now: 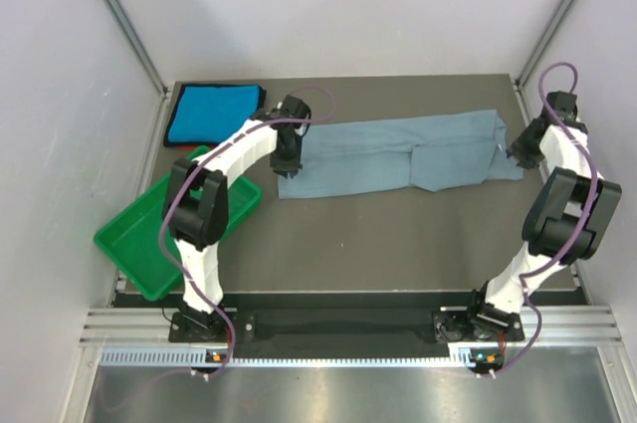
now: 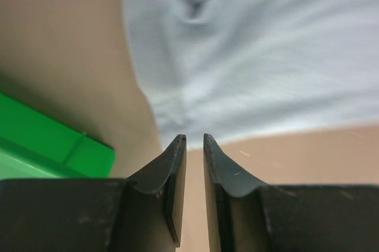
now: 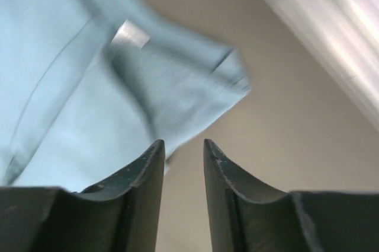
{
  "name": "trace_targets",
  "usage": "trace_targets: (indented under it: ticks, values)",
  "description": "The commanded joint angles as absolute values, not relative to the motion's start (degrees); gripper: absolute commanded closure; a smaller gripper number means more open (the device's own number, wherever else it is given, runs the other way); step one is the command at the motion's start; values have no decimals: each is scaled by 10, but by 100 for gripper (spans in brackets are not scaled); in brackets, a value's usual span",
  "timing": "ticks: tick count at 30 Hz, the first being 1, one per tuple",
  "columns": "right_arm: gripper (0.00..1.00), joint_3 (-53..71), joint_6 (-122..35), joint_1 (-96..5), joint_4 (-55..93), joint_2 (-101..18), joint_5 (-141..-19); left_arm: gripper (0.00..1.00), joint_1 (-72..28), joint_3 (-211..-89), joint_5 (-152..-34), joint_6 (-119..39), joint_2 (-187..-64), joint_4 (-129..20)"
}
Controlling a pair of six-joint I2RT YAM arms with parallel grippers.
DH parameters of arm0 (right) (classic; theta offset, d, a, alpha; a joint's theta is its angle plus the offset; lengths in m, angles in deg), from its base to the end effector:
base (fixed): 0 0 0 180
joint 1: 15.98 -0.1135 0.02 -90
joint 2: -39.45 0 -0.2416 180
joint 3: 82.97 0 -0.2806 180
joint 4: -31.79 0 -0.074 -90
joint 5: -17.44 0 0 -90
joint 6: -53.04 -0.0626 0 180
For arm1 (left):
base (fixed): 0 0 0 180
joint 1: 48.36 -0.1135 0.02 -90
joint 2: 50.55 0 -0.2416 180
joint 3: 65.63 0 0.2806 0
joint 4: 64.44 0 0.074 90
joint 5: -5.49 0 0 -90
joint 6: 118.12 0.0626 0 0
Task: Fold and stack the t-shirts
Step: Fold the tshirt
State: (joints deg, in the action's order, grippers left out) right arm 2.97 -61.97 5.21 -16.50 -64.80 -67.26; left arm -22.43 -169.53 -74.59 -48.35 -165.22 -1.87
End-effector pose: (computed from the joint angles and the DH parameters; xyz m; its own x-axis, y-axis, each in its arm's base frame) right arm 0.3960 -0.1597 0.1818 -0.5491 0.6644 -0.5071 0.7030 0.6953 0.1497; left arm 0.3963 -0.1807 0.1506 -0.9420 0.0793 -0.3261 0.0646 0.9964 0.0557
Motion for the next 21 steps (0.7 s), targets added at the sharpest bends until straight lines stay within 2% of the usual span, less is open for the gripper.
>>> trace_targets:
  ticks: [1, 4, 5, 11, 15, 21]
  values:
    - [65, 92, -600, 42, -118, -583, -795, 76, -224, -1713, -849, -477, -1575, -60]
    - [58, 154, -592, 39, -83, -549, -828, 75, -225, -1693, -939, -499, -1558, -117]
    - [57, 175, -587, 39, -80, -545, -830, 75, -225, -1677, -1002, -505, -1554, -131]
    - [50, 242, -561, 39, -38, -543, -848, 72, -225, -1622, -1159, -539, -1539, -236]
    - [46, 264, -552, 40, 19, -547, -893, 71, -224, -1598, -1194, -581, -1555, -333]
    - [47, 251, -539, 39, 41, -584, -911, 69, -223, -1604, -1231, -672, -1602, -457]
